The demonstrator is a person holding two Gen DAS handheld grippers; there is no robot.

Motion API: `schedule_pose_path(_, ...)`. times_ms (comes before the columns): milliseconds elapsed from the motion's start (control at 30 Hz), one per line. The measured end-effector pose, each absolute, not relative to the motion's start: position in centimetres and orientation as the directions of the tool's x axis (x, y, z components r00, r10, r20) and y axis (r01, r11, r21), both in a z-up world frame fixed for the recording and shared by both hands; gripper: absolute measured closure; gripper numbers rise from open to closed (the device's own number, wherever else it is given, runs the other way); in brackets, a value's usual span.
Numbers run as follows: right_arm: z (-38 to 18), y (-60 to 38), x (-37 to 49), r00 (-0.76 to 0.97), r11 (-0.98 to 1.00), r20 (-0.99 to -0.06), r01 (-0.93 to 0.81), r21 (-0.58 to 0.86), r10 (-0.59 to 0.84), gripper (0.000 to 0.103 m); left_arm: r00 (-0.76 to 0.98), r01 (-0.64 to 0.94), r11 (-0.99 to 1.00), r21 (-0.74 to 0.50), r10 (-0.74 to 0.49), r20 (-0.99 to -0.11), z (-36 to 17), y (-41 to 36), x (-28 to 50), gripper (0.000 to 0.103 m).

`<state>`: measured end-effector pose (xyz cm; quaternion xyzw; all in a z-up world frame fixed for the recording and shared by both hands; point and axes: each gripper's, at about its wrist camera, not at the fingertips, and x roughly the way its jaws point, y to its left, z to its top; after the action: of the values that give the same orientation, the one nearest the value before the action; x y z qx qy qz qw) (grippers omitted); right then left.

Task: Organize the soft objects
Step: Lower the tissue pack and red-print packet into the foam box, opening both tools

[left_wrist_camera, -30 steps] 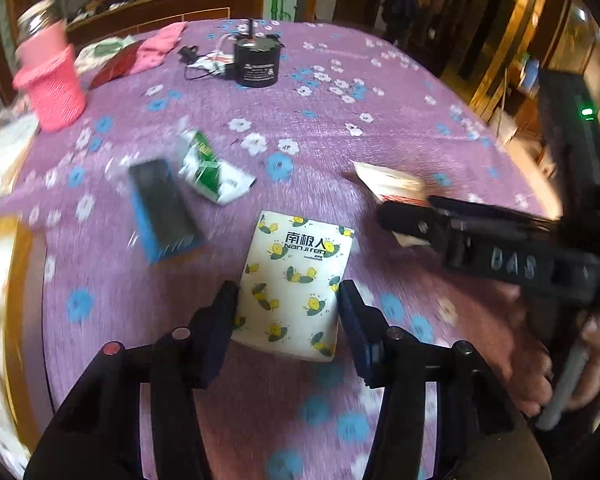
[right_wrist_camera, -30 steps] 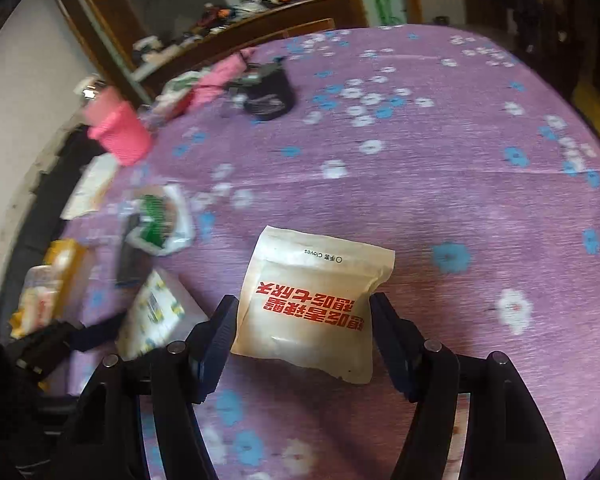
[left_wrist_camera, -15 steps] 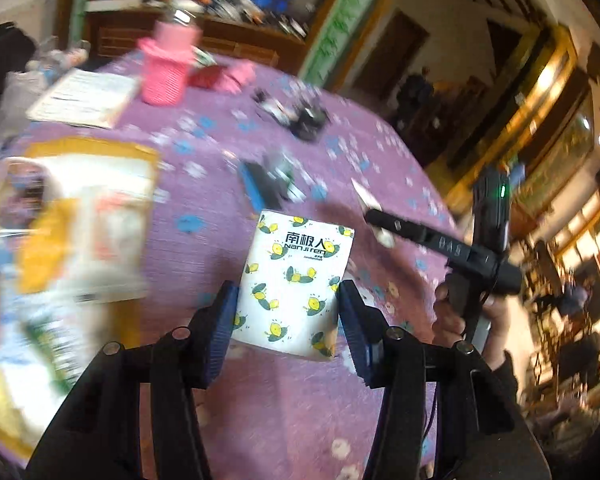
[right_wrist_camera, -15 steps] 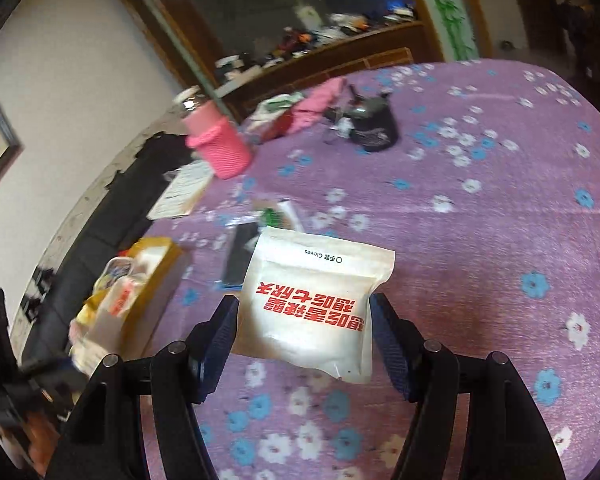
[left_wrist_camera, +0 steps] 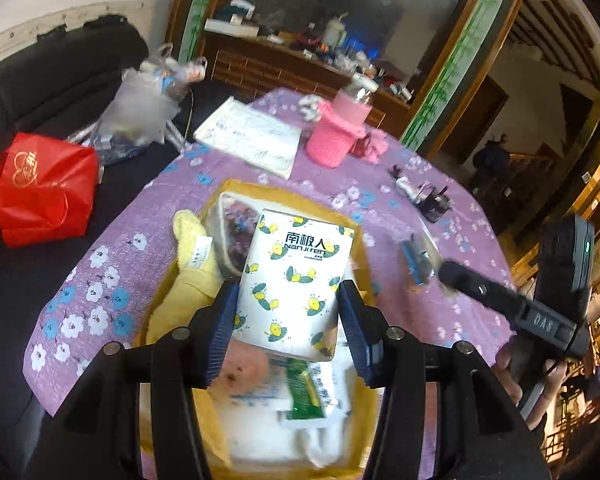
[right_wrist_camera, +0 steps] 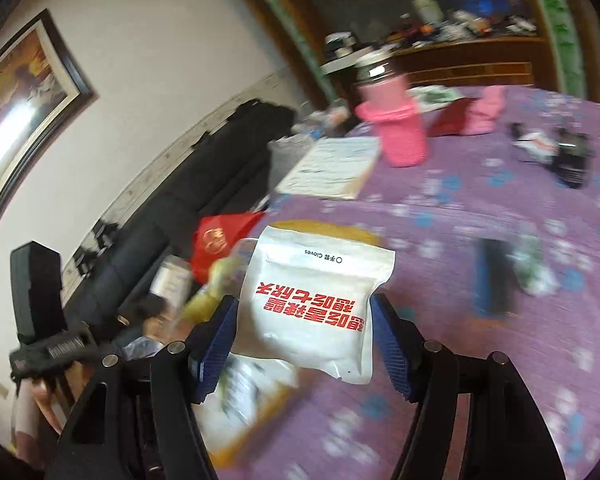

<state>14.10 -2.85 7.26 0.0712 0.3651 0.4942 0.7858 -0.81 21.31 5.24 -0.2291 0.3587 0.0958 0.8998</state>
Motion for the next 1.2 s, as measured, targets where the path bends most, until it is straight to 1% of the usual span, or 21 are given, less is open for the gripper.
schedule_pose_path(100, 7.2, 2.3, 15.2, 0.21, 0.484, -0.519, -0.734, 0.476, 0.829, 0.037, 0.72, -0.33, 0.882, -0.337, 0.004, -0.694, 4.5, 21.9, 0.3, 0.054)
schedule_pose_path(233, 6.5, 7.6, 16.8, 0.196, 0.49, -0.537, -0.726, 0.482, 0.82, 0.037, 0.691, -0.354, 0.9, -0.255, 0.068, -0.72, 3.3, 22.6, 1.3, 0.053)
schedule_pose_path(367, 5.5, 10.5, 17.2, 0.216, 0.52, -0.55, -0.702, 0.487, 0.806, 0.036, 0.69, -0.362, 0.887, -0.285, 0.05, -0.722, 2.2, 23.6, 1.0, 0.052)
schedule_pose_path(400, 5.2, 10.8, 17.0, 0.218, 0.524, -0.552, -0.696, 0.49, 0.805, 0.033, 0.702, -0.355, 0.886, -0.298, 0.041, -0.711, 2.3, 23.7, 0.8, 0.051)
schedule_pose_path(467, 4.8, 11.2, 16.9, 0.217, 0.534, -0.562, -0.686, 0.495, 0.799, 0.03, 0.72, -0.316, 0.887, -0.336, -0.006, -0.694, 2.3, 23.7, 0.6, 0.043)
schedule_pose_path(500, 4.5, 11.4, 17.0, 0.219, 0.539, -0.563, -0.68, 0.497, 0.797, 0.026, 0.73, -0.289, 0.891, -0.351, -0.033, -0.683, 2.5, 23.7, 0.5, 0.041)
schedule_pose_path(567, 4.4, 11.0, 16.9, 0.199, 0.523, -0.552, -0.671, 0.526, 0.81, 0.021, 0.755, -0.261, 0.892, -0.371, -0.051, -0.654, 2.9, 23.7, -0.2, 0.032)
schedule_pose_path(633, 4.2, 10.7, 17.3, 0.166, 0.494, -0.526, -0.65, 0.577, 0.834, 0.017, 0.77, -0.268, 0.889, -0.372, -0.034, -0.637, 3.1, 23.6, -0.7, 0.027)
schedule_pose_path(667, 4.0, 10.6, 17.7, 0.164, 0.488, -0.517, -0.643, 0.59, 0.84, 0.015, 0.773, -0.283, 0.886, -0.367, -0.017, -0.635, 3.2, 23.6, -1.0, 0.027)
schedule_pose_path(833, 5.0, 9.6, 17.8, 0.174, 0.472, -0.486, -0.643, 0.602, 0.857, 0.013, 0.764, -0.328, 0.874, -0.358, 0.022, -0.645, 3.6, 23.0, -1.9, 0.027)
schedule_pose_path(1000, 5.9, 6.7, 17.5, 0.154, 0.432, -0.453, -0.662, 0.612, 0.878, 0.011, 0.757, -0.356, 0.9, -0.253, 0.118, -0.643, 5.6, 20.4, -3.1, 0.027)
schedule_pose_path(1133, 6.5, 2.6, 16.9, 0.212, 0.474, -0.466, -0.675, 0.566, 0.859, 0.011, 0.759, -0.322, 0.918, -0.231, 0.105, -0.642, 6.7, 17.4, -3.4, 0.027)
schedule_pose_path(1200, 6.7, 0.0, 16.8, 0.247, 0.505, -0.476, -0.667, 0.548, 0.844, 0.011, 0.771, -0.309, 0.924, -0.227, 0.103, -0.628, 7.4, 15.8, -3.4, 0.027)
